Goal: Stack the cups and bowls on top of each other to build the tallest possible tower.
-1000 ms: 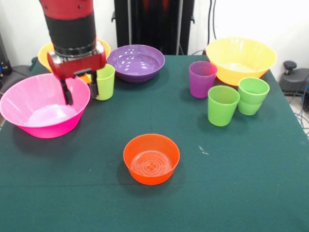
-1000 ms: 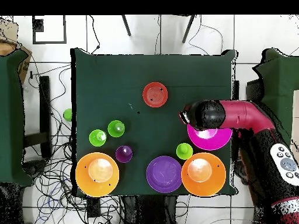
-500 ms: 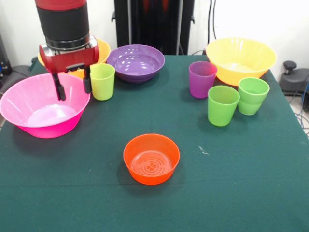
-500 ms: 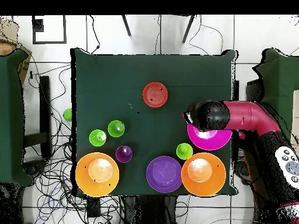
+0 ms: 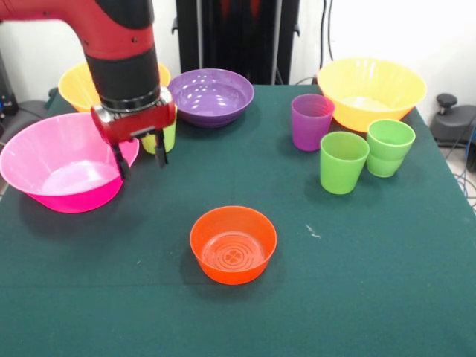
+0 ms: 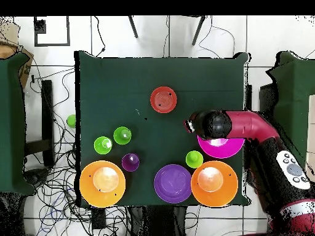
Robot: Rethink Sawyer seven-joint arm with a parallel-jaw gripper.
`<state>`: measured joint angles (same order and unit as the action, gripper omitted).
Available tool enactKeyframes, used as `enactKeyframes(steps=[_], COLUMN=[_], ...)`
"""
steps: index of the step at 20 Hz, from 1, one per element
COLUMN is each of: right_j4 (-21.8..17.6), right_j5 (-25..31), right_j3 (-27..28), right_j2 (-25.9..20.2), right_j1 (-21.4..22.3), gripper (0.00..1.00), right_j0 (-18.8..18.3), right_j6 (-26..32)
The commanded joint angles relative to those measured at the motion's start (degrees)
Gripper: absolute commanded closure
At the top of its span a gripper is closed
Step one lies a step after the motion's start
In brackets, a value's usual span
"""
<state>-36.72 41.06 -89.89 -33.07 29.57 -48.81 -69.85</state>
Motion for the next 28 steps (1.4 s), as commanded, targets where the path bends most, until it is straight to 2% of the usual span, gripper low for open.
enactKeyframes(steps=[1, 7, 10, 14, 21, 24, 28], right_j4=[-3.71, -2.93, -1.95, 0.13, 1.5, 1.91, 2.91], right_j5=[-1.5, 0.98, 3.75, 7.83, 12.07, 11.8, 10.11], right_j3=[2.17, 2.82, 1.85, -1.01, -2.01, -4.4, -10.09], right_j2=[0.8, 0.28, -0.2, -0.48, -0.83, -0.78, -0.63], right_j1=[-6.45, -5.62, -2.68, 4.48, 9.03, 10.39, 14.79], gripper=[0.0, 0.0, 0.0, 0.0, 0.0, 0.0, 0.0], right_j0=[1.72, 1.56, 0.71, 0.19, -0.59, -1.24, -1.97], right_j6=[3.85, 5.13, 6.74, 7.22, 8.86, 7.96, 5.18])
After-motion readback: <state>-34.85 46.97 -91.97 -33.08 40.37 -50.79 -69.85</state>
